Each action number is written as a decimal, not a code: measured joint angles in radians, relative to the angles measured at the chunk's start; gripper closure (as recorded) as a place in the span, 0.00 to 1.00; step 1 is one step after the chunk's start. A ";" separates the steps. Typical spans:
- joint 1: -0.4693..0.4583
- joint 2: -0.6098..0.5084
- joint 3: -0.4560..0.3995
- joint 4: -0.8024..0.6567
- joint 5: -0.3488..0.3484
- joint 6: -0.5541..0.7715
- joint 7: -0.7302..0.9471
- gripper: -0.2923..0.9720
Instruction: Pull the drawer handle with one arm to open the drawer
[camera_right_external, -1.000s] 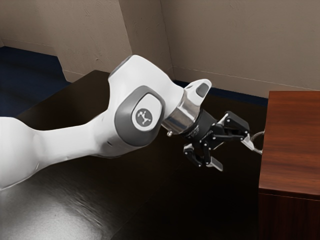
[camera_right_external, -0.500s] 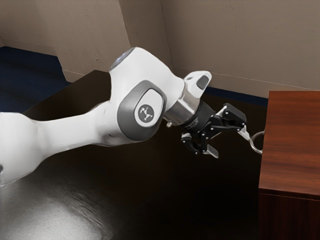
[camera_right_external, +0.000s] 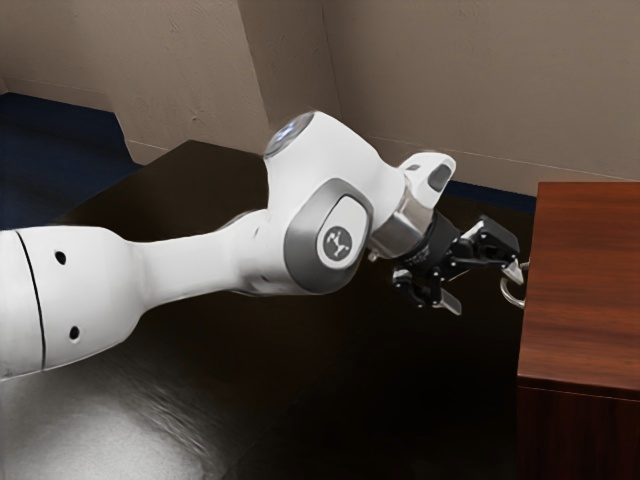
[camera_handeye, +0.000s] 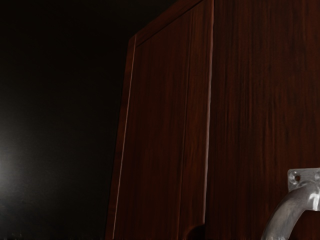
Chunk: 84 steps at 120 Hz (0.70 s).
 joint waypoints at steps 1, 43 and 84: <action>0.000 0.001 0.000 0.000 0.000 0.000 0.000 0.23; -0.002 0.009 0.017 -0.006 0.006 -0.002 0.003 0.23; 0.004 -0.039 0.036 -0.050 0.005 -0.034 0.005 0.23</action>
